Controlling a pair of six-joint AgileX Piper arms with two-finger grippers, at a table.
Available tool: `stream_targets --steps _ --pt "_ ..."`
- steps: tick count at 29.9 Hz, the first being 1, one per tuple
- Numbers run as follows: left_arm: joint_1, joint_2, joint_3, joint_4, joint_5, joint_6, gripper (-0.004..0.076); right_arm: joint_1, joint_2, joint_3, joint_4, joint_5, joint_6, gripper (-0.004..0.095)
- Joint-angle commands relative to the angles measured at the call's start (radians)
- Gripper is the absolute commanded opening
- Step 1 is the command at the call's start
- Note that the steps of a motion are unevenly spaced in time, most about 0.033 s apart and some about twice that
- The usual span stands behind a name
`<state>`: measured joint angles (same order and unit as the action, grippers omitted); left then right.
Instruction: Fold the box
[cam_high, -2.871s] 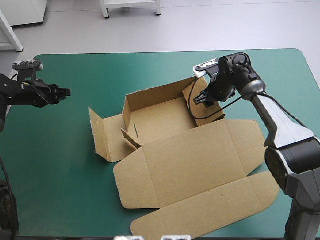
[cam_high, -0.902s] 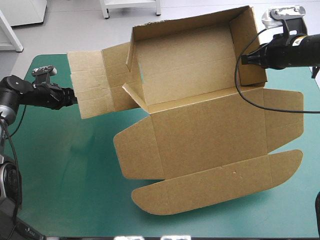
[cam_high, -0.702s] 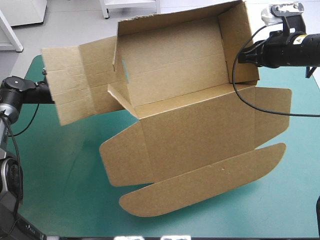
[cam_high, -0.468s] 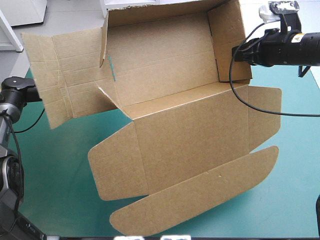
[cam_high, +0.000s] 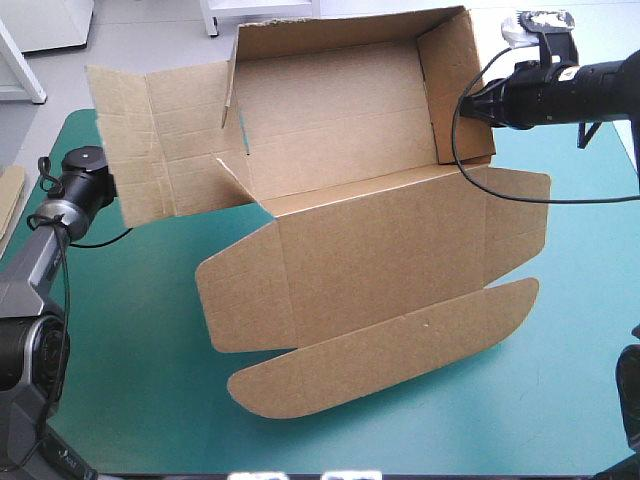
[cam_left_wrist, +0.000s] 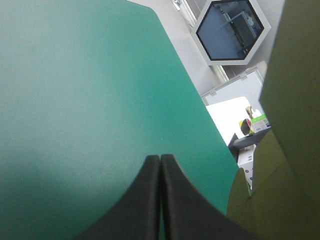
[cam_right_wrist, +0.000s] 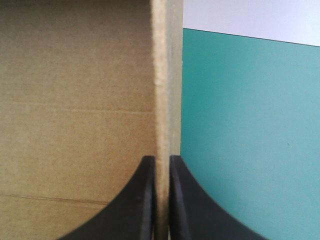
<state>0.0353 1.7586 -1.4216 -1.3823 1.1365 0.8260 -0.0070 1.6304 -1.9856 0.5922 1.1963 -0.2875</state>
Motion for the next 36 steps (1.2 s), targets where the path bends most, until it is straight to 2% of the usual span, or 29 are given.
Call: stream_targets --steps 1,21,36 --pt "-0.007 -0.060 -0.032 -0.096 0.006 0.007 -0.0008 -0.005 -0.011 -0.029 -0.008 -0.076 0.024 -0.0003" --pt "-0.005 -0.107 -0.032 -0.231 0.016 0.004 -0.0008 -0.003 0.106 -0.029 -0.045 -0.068 0.026 -0.0003" --pt "-0.022 -0.123 -0.032 -0.194 -0.002 -0.025 -0.0009 0.075 0.150 -0.029 -0.100 -0.092 0.045 -0.0003"
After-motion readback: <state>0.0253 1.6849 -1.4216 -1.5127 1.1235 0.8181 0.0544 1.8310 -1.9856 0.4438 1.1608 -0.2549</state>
